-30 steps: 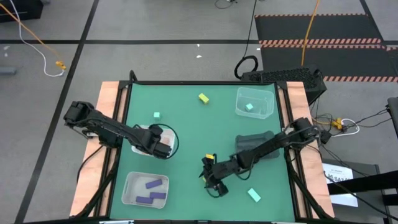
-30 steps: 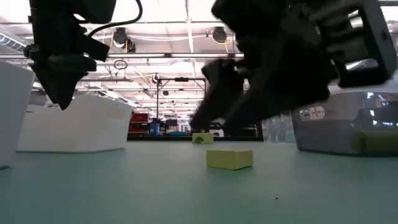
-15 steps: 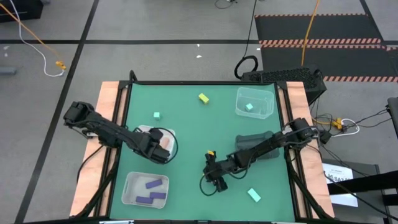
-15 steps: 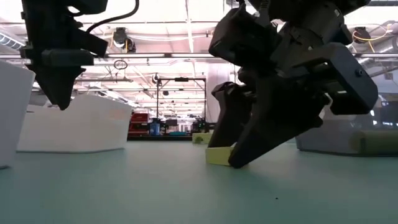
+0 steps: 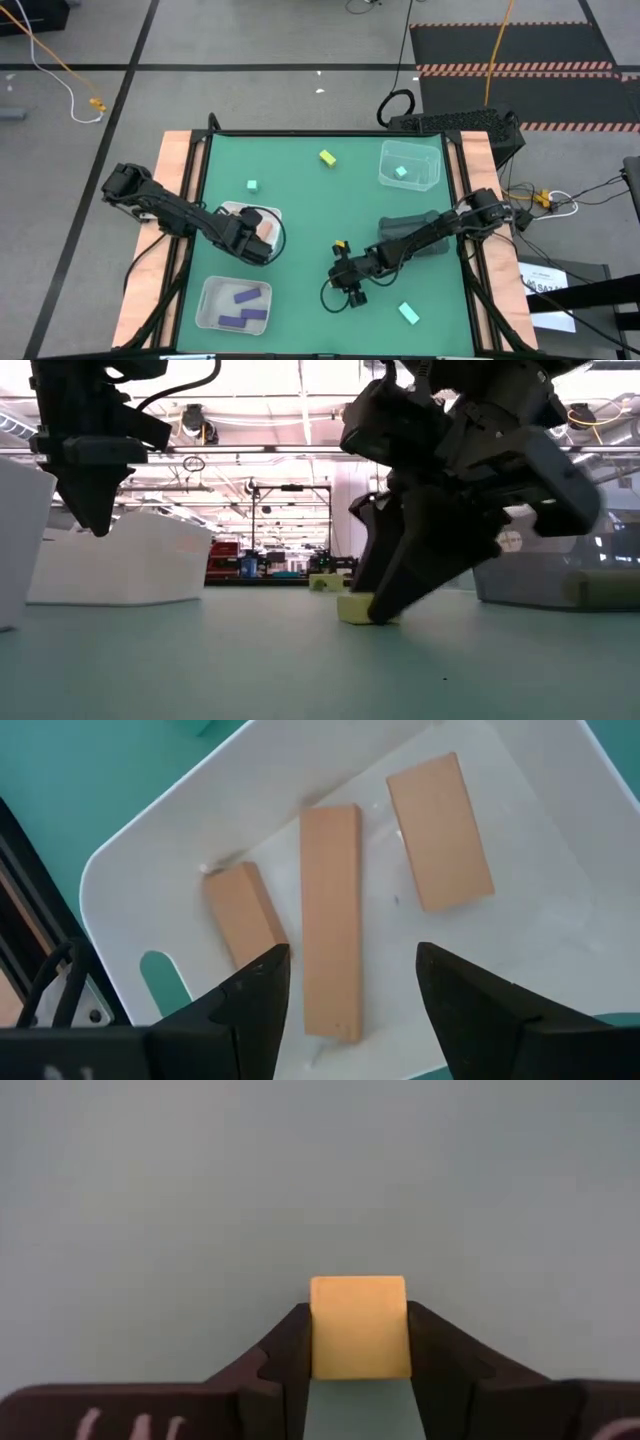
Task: Sort & place blocks by color
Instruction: Put the bottom green block into the black bin
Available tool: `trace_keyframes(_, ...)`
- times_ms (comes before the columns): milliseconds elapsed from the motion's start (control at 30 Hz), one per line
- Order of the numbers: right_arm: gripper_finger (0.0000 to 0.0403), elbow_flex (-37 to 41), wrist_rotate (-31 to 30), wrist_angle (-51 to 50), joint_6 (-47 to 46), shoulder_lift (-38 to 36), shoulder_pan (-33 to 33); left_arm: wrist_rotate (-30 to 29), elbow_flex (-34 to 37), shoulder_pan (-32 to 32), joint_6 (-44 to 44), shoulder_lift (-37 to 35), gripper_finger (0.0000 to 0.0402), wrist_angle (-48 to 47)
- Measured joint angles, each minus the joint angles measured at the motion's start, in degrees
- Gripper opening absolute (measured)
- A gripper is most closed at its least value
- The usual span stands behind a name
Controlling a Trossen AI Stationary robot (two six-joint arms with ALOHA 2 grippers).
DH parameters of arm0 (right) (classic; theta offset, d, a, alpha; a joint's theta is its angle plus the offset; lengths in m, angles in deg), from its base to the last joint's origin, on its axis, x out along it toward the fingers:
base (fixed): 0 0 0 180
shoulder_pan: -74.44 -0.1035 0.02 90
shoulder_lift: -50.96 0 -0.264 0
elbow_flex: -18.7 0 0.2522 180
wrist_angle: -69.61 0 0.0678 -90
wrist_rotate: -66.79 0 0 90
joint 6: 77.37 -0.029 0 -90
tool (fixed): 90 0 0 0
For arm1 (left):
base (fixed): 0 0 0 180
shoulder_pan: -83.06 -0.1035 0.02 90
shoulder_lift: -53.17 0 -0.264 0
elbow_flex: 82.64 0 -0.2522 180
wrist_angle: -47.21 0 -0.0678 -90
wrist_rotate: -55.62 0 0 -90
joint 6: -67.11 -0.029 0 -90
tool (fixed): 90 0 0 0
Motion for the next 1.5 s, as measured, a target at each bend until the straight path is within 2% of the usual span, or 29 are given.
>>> trace_keyframes(233, 0.0113, 0.09, -12.17, -2.13, 7.35, -6.99, 0.11, -0.97, 0.0, -0.02, 1.14, 0.0, 0.0218, 0.05)
trace_keyframes(367, 0.0118, 0.09, -22.86, -2.26, 10.89, -12.21, 0.09, -3.23, 0.0, -0.04, 2.74, 0.01, 0.0212, 0.79)
trace_keyframes(533, 0.0116, 0.07, -35.28, -0.03, 15.02, -19.06, 0.09, -7.94, -0.07, -0.07, 1.75, 0.01, 0.0209, 6.39)
trace_keyframes(600, 0.0116, 0.07, -38.16, 2.01, 17.09, -21.27, 0.09, -10.12, -0.07, -0.07, 0.16, 0.0, 0.0209, 10.0)
trace_keyframes(833, 0.0118, 1.97, -38.48, 11.76, 25.12, -25.97, 0.09, -17.74, -0.07, -0.07, -12.43, 0.0, 0.0208, 28.63)
trace_keyframes(1000, 0.0117, 5.75, -38.44, 15.96, 27.62, -28.18, 0.92, -18.49, -0.07, -0.11, -25.79, 0.0, 0.0209, 44.59)
trace_keyframes(1233, 0.0117, 11.64, -38.42, 17.86, 23.29, -31.84, 3.03, -18.57, -0.07, -0.36, -43.92, 0.0, 0.0209, 64.57)
trace_keyframes(1400, 0.0118, 15.39, -38.42, 15.23, 15.95, -36.04, 3.12, -18.58, -0.09, -1.62, -47.01, 0.0, 0.0209, 69.61)
trace_keyframes(1500, 0.0118, 16.99, -38.39, 8.05, 6.93, -39.06, 3.1, -18.57, -0.08, -2.72, -46.74, 0.0, 0.0209, 68.92)
